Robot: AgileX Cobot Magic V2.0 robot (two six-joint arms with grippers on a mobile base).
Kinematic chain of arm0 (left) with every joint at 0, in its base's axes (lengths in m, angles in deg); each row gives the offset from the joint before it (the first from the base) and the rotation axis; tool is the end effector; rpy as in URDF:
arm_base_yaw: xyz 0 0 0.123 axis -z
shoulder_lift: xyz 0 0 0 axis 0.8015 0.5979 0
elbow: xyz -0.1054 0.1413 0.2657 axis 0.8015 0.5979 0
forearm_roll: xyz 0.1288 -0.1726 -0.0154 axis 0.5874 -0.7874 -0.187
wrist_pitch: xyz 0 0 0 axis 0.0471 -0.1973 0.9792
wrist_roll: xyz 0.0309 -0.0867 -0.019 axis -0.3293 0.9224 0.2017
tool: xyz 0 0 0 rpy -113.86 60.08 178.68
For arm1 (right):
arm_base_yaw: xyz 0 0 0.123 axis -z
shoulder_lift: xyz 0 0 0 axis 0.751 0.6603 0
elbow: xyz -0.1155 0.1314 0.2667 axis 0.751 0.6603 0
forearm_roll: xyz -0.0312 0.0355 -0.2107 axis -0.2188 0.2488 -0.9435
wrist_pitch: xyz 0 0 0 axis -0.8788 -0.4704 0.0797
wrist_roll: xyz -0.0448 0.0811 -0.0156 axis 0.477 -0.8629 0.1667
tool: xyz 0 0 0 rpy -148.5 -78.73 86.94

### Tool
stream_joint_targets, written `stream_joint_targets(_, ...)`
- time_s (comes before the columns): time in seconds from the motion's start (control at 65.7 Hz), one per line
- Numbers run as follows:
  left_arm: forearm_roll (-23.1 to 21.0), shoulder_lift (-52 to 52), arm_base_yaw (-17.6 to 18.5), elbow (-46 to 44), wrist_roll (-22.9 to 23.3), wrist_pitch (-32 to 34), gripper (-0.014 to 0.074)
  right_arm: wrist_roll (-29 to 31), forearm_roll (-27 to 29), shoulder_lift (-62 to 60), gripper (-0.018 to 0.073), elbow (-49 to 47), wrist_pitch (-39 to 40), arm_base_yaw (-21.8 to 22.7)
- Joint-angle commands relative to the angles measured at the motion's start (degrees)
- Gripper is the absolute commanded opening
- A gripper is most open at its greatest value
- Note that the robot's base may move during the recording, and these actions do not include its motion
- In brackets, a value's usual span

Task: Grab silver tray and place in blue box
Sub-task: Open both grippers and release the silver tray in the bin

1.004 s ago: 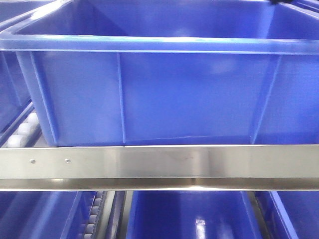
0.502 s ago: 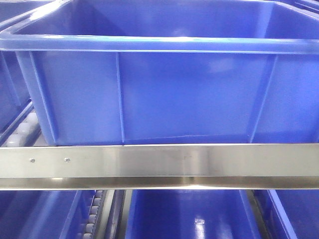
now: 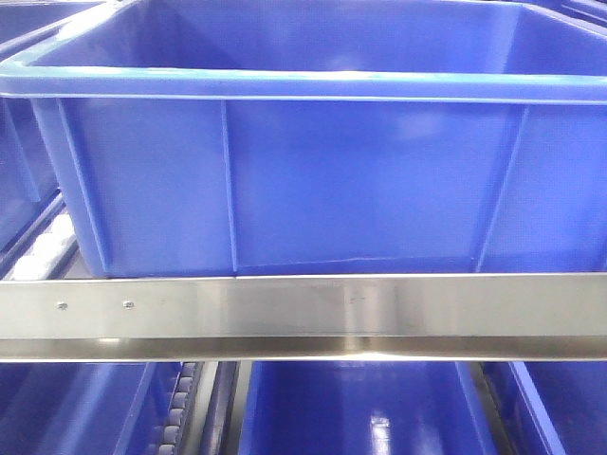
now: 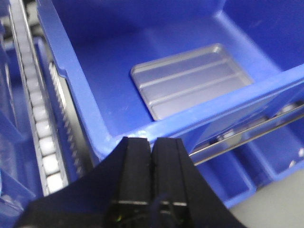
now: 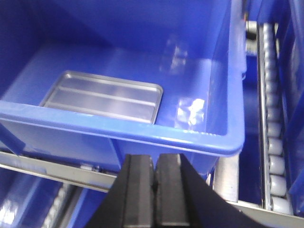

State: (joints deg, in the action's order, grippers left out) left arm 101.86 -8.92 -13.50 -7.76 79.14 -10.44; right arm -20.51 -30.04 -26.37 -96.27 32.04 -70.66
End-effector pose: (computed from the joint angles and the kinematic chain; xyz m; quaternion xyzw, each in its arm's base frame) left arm 0.0714 -0.0435 0.3728 0.2202 0.7899 -0.1603 0.5495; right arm 0.0210 -0.0053 0.3335 -0.0572 0.7918 0.1024 0.5993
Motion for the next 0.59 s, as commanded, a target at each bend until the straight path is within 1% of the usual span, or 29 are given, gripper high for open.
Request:
stream_joint_targets(0.0, 1.03, -5.1, 0.4, 2.04, 0.16, 7.58, -0.0095, 0.52, -2.42, -3.54, 0.005, 0.49, 7.04, -0.03)
stream_joint_targets(0.137, 1.18, -10.25, 0.4, 5.75, 0.16, 8.22, -0.0095, 0.52, -4.06, -7.39, 0.005, 1.9, 7.68, -0.03)
stream_joint_targets(0.213, 1.06, -11.1, 0.4, 6.45, 0.16, 8.1, -0.0095, 0.52, -6.92, -7.46, 0.005, 1.9, 7.68, -0.03)
stream_joint_targets(0.259, 1.06, -11.1, 0.4, 6.45, 0.16, 8.1, -0.0095, 0.52, -7.65, -7.46, 0.005, 1.9, 7.68, -0.03)
stream_joint_targets(0.578, 1.06, -11.1, 0.4, 6.45, 0.16, 8.1, -0.0095, 0.47, -7.65, -7.46, 0.005, 1.9, 6.6, -0.03)
